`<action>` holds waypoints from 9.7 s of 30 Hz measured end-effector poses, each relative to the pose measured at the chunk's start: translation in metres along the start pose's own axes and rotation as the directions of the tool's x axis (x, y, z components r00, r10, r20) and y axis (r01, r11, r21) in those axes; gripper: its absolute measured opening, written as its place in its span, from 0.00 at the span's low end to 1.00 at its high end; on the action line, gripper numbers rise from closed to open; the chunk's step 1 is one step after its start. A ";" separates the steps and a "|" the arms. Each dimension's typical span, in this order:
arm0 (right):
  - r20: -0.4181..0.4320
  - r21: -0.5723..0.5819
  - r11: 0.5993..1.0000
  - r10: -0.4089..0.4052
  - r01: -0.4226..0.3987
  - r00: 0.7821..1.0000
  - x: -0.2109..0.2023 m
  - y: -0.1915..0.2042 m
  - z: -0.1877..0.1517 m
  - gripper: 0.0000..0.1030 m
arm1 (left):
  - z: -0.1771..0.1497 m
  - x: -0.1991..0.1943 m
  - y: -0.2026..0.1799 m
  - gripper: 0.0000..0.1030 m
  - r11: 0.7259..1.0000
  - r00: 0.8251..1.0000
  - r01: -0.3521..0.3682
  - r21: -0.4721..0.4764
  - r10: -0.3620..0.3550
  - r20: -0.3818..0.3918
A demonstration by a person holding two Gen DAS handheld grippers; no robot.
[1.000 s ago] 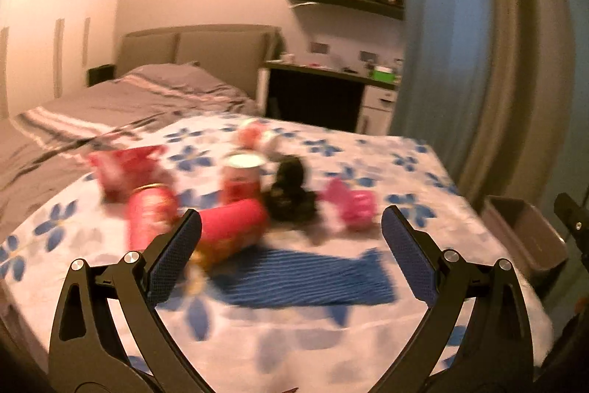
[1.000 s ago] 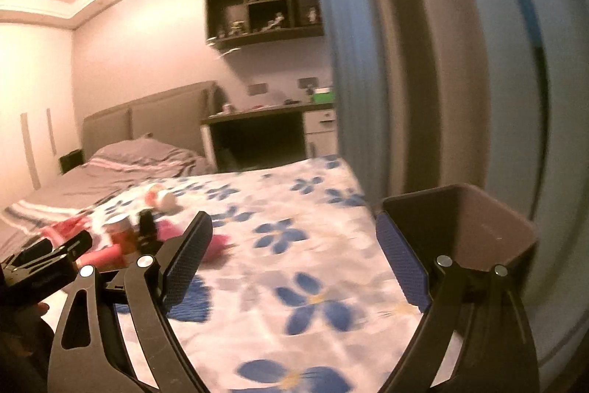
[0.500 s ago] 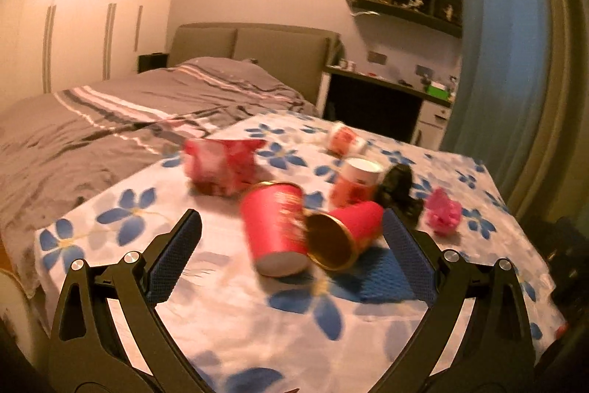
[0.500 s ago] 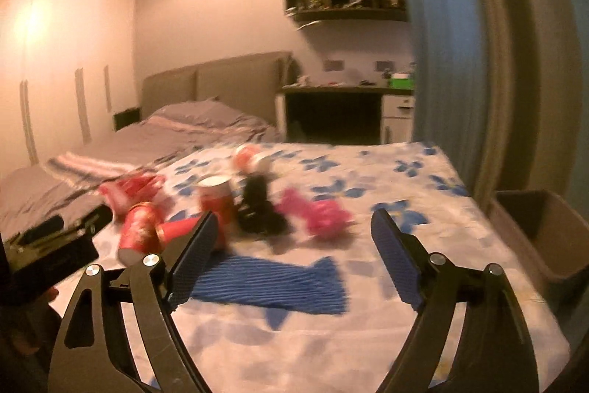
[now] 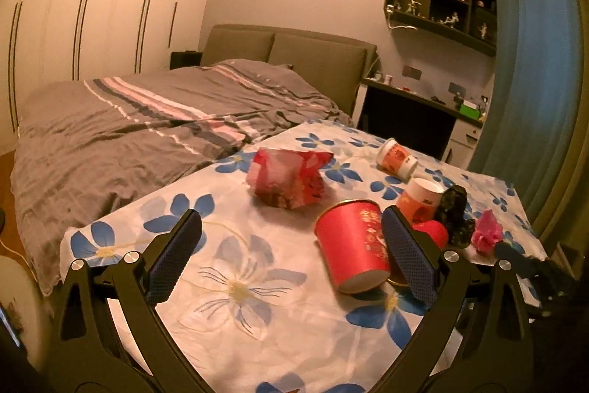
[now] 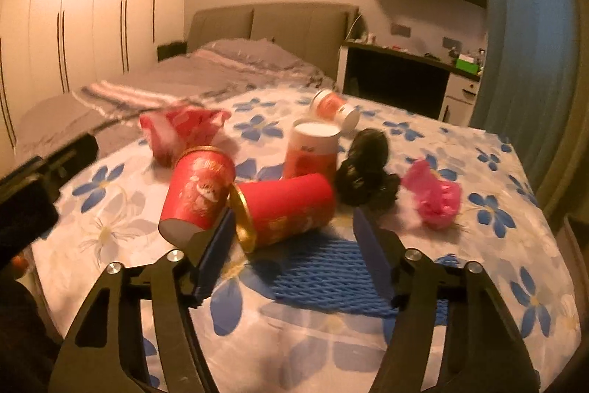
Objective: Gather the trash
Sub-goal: 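Grasp the tipped red cup with the right tool while the left tool grasps the upright red cup, then carry both red cups in both tools to the wastebasket, then open both tools over the wastebasket to drop the red cups, then move both open tools back over the remaining trash on the bed, then grasp the red-and-white crumpled wrapper with the left tool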
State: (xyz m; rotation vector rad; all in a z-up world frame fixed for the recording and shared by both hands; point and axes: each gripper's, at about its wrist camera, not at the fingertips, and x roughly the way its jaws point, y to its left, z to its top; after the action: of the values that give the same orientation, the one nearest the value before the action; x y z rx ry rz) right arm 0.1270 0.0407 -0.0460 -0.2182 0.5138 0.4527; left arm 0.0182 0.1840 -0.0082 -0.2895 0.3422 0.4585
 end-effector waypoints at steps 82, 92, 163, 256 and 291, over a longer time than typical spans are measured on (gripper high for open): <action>0.087 0.278 0.948 -0.188 0.157 0.978 -0.103 -0.159 -0.046 0.05 | -0.018 0.016 -0.132 0.57 0.919 0.903 0.378 0.115 -0.338 -0.266; 0.106 0.336 0.917 -0.264 0.215 0.959 -0.134 -0.199 -0.059 0.05 | -0.026 -0.002 -0.191 0.57 0.864 0.867 0.470 0.181 -0.413 -0.278; -0.117 0.557 0.581 -0.653 0.593 0.749 -0.179 -0.416 -0.143 0.05 | -0.146 -0.012 -0.514 0.57 0.391 0.438 0.896 0.210 -0.710 -0.551; 0.089 0.270 0.941 -0.237 0.206 0.967 -0.072 -0.165 -0.034 0.78 | 0.042 0.081 -0.018 0.93 0.992 0.986 0.126 0.030 -0.121 -0.115; 0.057 0.199 0.963 -0.194 0.179 0.979 -0.023 -0.126 -0.003 0.78 | 0.040 0.181 -0.003 0.19 0.954 0.925 0.259 0.149 -0.201 -0.322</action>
State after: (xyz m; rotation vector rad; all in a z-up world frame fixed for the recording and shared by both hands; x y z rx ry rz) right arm 0.1672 -0.0793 -0.0260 -0.0607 0.4546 0.2241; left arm 0.1823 0.2641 -0.0415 -0.2112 0.6419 0.1441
